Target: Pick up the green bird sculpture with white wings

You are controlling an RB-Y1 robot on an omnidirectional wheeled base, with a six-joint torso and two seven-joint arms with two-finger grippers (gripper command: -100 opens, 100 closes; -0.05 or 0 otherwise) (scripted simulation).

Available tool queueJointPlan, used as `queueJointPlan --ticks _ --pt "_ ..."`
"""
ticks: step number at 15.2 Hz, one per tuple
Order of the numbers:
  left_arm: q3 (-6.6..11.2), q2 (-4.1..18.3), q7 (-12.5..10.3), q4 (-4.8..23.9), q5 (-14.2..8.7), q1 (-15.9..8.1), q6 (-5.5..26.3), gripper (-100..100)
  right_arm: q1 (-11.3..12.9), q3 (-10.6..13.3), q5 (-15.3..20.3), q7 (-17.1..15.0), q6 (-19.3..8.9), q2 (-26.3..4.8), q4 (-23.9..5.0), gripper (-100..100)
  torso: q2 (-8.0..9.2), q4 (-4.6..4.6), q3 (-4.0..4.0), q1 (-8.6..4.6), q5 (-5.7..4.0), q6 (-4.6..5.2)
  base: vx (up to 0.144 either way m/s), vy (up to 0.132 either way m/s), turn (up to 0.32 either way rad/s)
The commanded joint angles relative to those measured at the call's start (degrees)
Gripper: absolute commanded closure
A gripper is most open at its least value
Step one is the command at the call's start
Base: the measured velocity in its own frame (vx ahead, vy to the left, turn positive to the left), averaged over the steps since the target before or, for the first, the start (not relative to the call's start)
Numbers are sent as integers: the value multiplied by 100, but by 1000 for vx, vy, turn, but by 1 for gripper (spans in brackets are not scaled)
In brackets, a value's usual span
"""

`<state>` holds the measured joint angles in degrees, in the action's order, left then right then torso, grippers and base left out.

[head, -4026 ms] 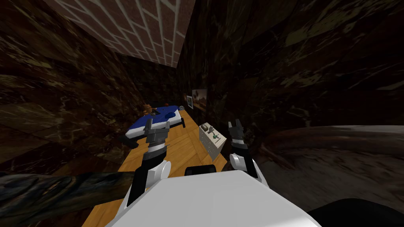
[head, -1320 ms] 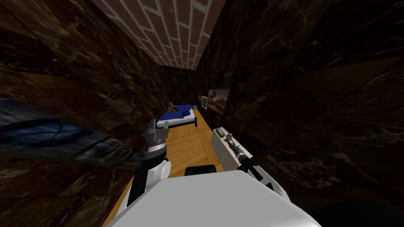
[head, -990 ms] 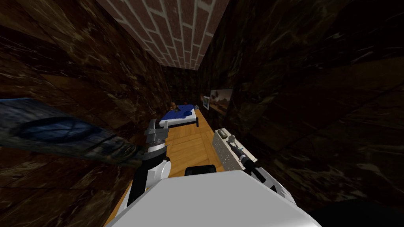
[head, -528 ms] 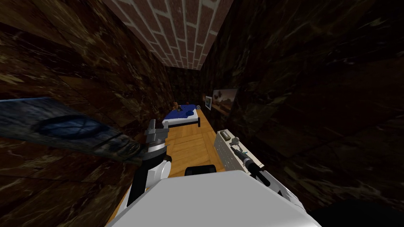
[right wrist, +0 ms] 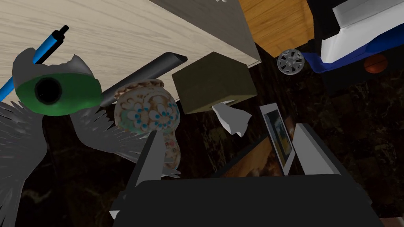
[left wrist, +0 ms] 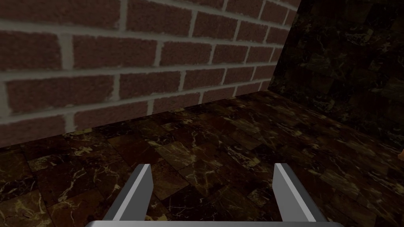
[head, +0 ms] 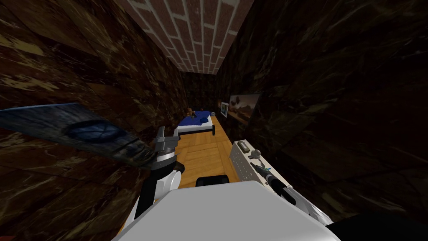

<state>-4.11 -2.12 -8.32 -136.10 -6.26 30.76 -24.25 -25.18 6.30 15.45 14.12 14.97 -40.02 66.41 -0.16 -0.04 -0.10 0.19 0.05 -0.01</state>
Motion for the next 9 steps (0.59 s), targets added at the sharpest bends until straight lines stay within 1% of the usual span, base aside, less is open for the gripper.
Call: queueJointPlan --ticks 1,2,3,4,5,6,7,8,9 --pt "0 0 0 0 0 0 0 0 34 27 59 104 -13 -56 -286 -100 0 0 0 0 0 0 47 30 111" --pt "0 0 0 0 0 0 0 0 34 27 59 104 -13 -56 -299 -100 1 0 0 -1 0 1 32 16 44" --pt "0 0 0 0 0 0 0 0 43 63 128 203 -59 -158 -529 -100 4 1 2 -4 0 2 36 20 97" --pt "0 0 0 0 0 0 0 0 43 63 128 203 -59 -158 -560 -100 5 1 3 -4 -1 0 44 26 117" --pt "0 0 0 0 0 0 0 0 52 98 195 298 -103 -255 -778 -100 4 1 2 -3 0 0 50 33 153" --pt "0 0 0 0 0 0 0 0 52 98 195 298 -103 -255 -812 -100 2 1 1 -2 1 -1 49 33 130" --pt "0 0 0 0 0 0 0 0 60 131 258 390 -146 -347 -962 -100 1 0 1 0 1 0 55 34 129" --pt "0 0 0 0 0 0 0 0 60 131 258 390 -146 -347 -1053 -100 0 0 0 1 1 0 53 26 94" --pt "0 0 0 0 0 0 0 0 67 164 318 476 -187 -432 -1205 -100 0 0 0 -1 1 1 48 25 122"
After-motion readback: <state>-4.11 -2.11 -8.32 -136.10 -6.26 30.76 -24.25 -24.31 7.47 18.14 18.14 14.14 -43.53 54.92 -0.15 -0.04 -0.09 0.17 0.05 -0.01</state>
